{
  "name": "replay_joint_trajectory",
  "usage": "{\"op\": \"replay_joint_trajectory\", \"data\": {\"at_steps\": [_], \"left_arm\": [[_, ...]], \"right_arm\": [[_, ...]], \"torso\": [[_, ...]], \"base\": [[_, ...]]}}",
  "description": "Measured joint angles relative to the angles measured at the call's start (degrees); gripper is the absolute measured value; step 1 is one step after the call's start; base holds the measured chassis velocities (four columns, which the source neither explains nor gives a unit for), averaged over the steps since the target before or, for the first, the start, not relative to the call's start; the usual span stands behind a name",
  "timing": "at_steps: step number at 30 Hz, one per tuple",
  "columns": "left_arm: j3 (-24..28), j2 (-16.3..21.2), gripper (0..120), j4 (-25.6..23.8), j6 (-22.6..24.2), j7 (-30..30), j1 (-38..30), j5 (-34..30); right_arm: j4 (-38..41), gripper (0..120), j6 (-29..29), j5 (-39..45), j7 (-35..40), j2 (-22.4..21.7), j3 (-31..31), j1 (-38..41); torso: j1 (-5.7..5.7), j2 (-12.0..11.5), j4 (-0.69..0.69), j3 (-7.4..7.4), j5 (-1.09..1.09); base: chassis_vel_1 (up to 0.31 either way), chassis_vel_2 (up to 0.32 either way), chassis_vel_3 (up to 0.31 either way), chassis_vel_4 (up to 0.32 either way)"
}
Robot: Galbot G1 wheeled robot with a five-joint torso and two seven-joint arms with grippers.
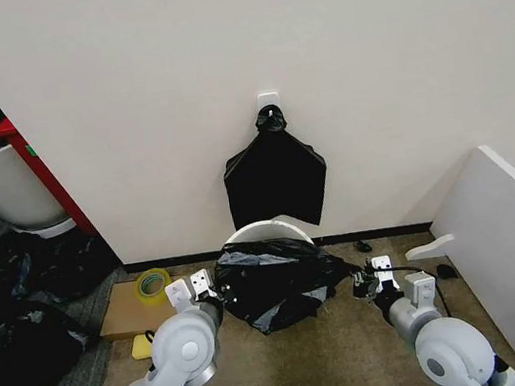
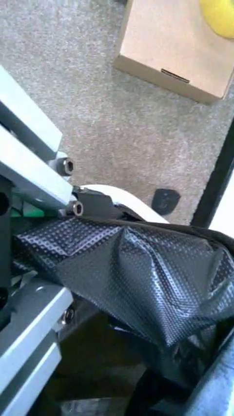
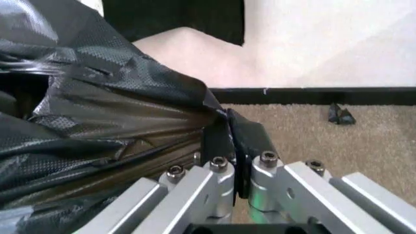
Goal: Place the garbage bag over the trash bin.
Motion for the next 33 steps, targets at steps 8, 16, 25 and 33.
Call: {"op": "replay_joint_trajectory", "data": {"at_steps": [8, 16, 25, 33], "left_arm": [[-0.34, 0.05, 0, -0.43, 0.18, 0.01, 0.52, 0.19], [-1.25, 0.05, 0, -0.92, 0.33, -0.31, 0.95, 0.3], [-1.89, 0.63, 0, -3.21, 0.33, -0.26, 5.09, 1.45], [-1.3, 2.26, 0, -4.91, 0.79, 0.88, 4.47, 2.33]], "right_arm": [[3.68, 0, 0.76, -3.05, -1.17, -0.42, 0.03, -2.58], [9.75, 33, 1.99, -9.65, -0.75, -2.1, 0.5, -6.04], [17.04, 66, 4.21, -19.45, -4.12, -6.95, 1.58, -10.58], [16.79, 97, 9.31, -32.11, -15.02, -10.39, -2.28, -9.6]], "torso": [[0.0, 0.0, -0.01, 0.0, 0.0], [0.0, 0.0, -0.01, 0.0, 0.0], [0.0, 0.0, 0.0, 0.0, -0.01], [0.0, -0.01, -0.01, 0.0, 0.01]], "base": [[0.0, 0.0, 0.0, 0.0], [0.0, 0.0, 0.0, 0.0], [0.0, 0.0, 0.0, 0.0], [0.0, 0.0, 0.0, 0.0]]}}
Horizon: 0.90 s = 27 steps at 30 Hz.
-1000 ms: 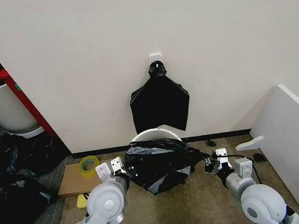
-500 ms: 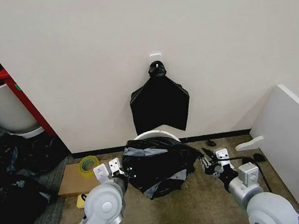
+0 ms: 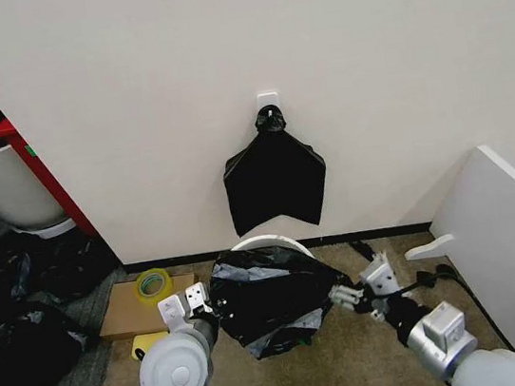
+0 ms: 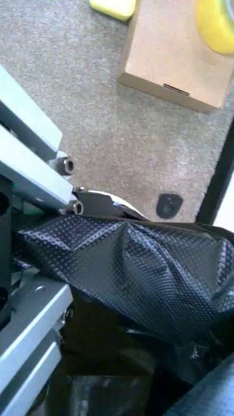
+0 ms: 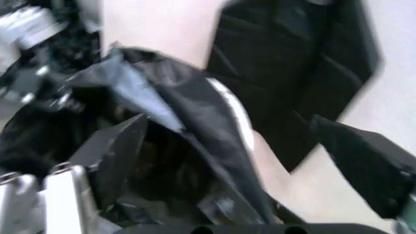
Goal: Place the garbage bag over the trash bin.
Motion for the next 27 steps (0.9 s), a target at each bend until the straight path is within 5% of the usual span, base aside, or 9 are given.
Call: {"op": "replay_joint_trajectory", "data": {"at_steps": [10, 17, 27], "left_arm": [[3.09, 1.4, 0, 0.79, 0.87, 0.25, -5.07, -0.57], [5.43, 2.11, 0, -0.5, 2.01, -1.16, -8.42, -1.19], [7.61, 1.2, 0, 0.5, 3.16, -2.67, -11.0, -1.3]], "right_arm": [[-3.92, 100, -0.4, -3.29, -4.41, -3.61, -7.02, 9.19], [-6.37, 87, -2.15, -2.81, -4.44, -5.45, -12.13, 16.98], [-8.39, 86, -8.03, 0.21, -3.97, -6.12, -19.58, 25.8]], "torso": [[0.0, 0.0, 0.01, 0.0, -0.02], [0.01, 0.0, 0.0, 0.0, -0.01], [0.01, 0.0, 0.0, 0.0, -0.01]], "base": [[0.0, 0.0, 0.0, 0.0], [0.0, 0.0, 0.0, 0.0], [0.0, 0.0, 0.0, 0.0]]}}
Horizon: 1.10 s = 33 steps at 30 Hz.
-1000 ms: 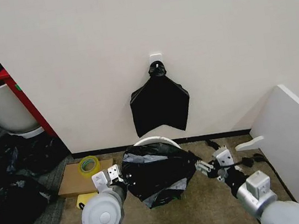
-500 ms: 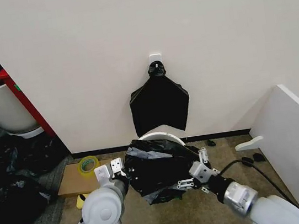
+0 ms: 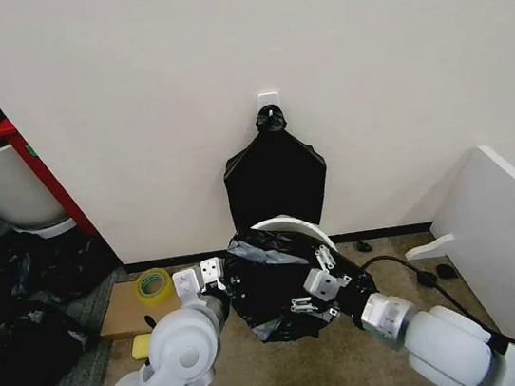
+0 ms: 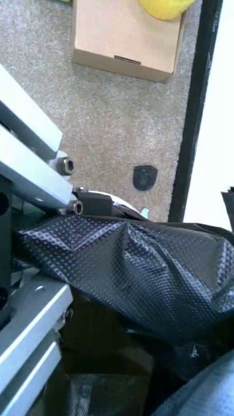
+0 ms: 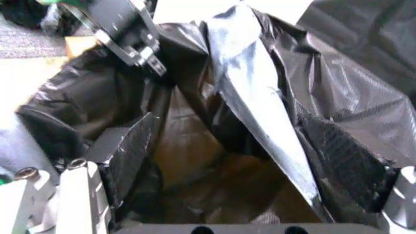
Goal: Place the garbage bag over the trash bin.
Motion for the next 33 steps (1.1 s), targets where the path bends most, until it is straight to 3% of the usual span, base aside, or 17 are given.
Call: {"op": "replay_joint_trajectory", "data": {"at_steps": [8, 27, 33], "left_arm": [[0.2, -0.23, 0, 0.29, 0.01, 0.19, 0.17, 0.18], [0.46, -0.3, 0, 1.06, -0.07, 0.49, -1.05, 0.07], [0.43, 0.61, 0, 0.8, -0.07, 0.82, -0.51, 0.34]], "right_arm": [[-2.21, 77, -0.99, 0.55, 1.89, 0.46, -0.81, 2.22], [-4.47, 5, 0.29, -0.76, 3.44, 0.81, -2.19, 3.95], [-4.55, 0, 1.13, -0.51, 3.88, 1.09, -2.22, 4.06]], "torso": [[0.0, 0.0, 0.0, 0.0, 0.0], [-0.01, 0.0, 0.0, -0.01, 0.0], [-0.01, 0.01, 0.0, 0.0, 0.0]], "base": [[0.0, 0.0, 0.0, 0.0], [0.0, 0.0, 0.0, 0.0], [0.0, 0.0, 0.0, 0.0]]}}
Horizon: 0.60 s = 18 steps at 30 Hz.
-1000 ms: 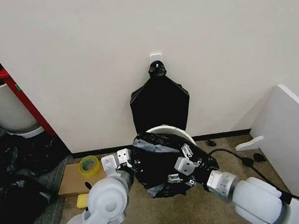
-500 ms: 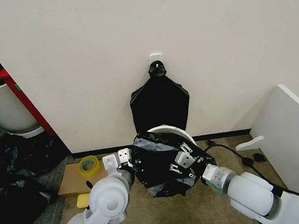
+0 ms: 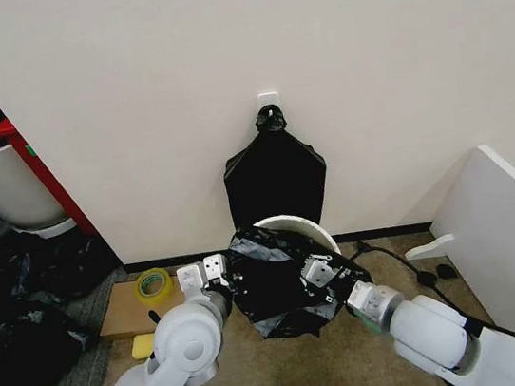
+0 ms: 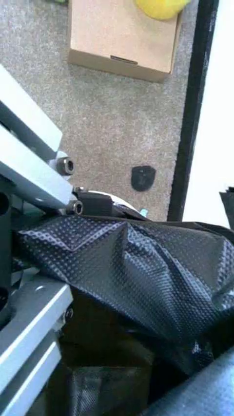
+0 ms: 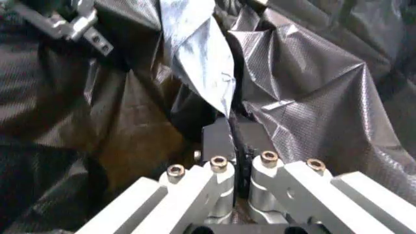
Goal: Place the garbage bag over the trash bin.
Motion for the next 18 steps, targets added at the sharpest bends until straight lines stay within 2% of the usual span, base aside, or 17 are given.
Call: {"op": "replay_joint_trajectory", "data": {"at_steps": [4, 10, 15, 18], "left_arm": [[-0.37, 0.71, 0, 0.0, 0.0, 0.73, 1.02, 0.96], [-1.16, 1.86, 0, -1.43, -0.16, 4.02, 3.45, 4.94], [-1.45, 2.9, 0, -2.46, -0.38, 8.04, 5.77, 9.7], [-1.64, 3.29, 0, -3.11, -0.5, 10.13, 6.74, 11.52]], "right_arm": [[1.55, 0, 1.1, 3.56, 0.07, 0.03, 1.8, -0.26], [2.3, 0, 2.33, 14.85, 2.17, -0.84, 7.24, 1.03], [-0.08, 0, 2.3, 21.58, 3.59, -2.34, 8.21, 3.48], [-1.22, 0, 2.95, 22.88, 3.63, -3.0, 8.3, 3.86]], "torso": [[0.0, 0.0, 0.01, 0.0, -0.01], [0.0, 0.0, -0.01, 0.0, 0.0], [0.0, 0.0, 0.01, 0.0, 0.0], [0.0, 0.0, 0.01, 0.0, 0.0]], "base": [[0.0, 0.0, 0.0, 0.0], [0.0, 0.0, 0.0, 0.0], [0.0, 0.0, 0.0, 0.0], [0.0, 0.0, 0.0, 0.0]]}}
